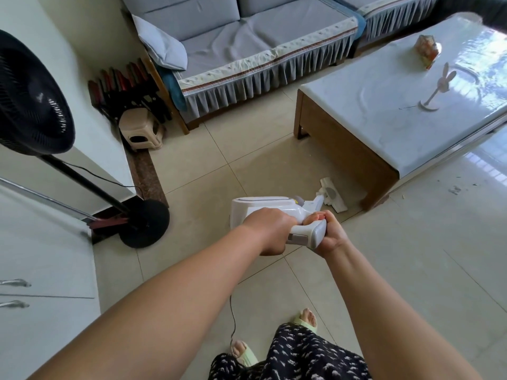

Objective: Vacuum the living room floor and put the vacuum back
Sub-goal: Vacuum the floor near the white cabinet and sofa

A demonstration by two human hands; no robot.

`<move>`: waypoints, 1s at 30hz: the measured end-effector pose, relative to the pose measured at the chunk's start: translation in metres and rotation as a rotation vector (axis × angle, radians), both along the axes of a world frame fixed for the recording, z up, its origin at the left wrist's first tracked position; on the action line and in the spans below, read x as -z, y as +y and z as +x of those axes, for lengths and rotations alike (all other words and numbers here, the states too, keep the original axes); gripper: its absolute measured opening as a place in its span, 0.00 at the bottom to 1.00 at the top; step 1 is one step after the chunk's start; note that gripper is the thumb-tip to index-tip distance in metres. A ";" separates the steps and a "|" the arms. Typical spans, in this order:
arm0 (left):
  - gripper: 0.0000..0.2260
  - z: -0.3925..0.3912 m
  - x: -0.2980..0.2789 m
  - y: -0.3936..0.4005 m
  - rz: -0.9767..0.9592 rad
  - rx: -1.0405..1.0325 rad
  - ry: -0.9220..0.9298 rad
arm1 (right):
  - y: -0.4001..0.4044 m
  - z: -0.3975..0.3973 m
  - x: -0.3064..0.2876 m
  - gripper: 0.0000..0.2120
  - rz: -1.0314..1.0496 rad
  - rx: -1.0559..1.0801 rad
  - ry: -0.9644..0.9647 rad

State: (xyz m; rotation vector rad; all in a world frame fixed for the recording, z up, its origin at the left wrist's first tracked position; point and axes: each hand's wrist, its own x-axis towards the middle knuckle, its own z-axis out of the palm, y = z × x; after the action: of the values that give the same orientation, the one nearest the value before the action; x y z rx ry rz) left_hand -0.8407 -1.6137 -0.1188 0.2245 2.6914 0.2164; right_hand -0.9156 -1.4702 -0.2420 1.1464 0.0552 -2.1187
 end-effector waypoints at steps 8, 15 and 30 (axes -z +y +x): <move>0.15 0.045 -0.008 -0.054 -0.002 -0.030 0.065 | -0.060 0.031 -0.017 0.16 -0.056 -0.098 0.073; 0.15 0.071 0.004 -0.105 0.046 -0.137 0.082 | -0.121 0.045 -0.035 0.10 0.037 -0.225 0.170; 0.14 0.005 0.041 -0.146 0.038 -0.138 0.033 | -0.161 -0.019 0.014 0.07 0.012 -0.226 0.083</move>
State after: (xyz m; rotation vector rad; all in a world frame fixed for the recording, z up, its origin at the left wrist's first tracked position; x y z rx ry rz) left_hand -0.8355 -1.7602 -0.1599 0.0531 2.7392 0.3081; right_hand -0.9347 -1.6309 -0.2561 1.0090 0.2261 -1.9655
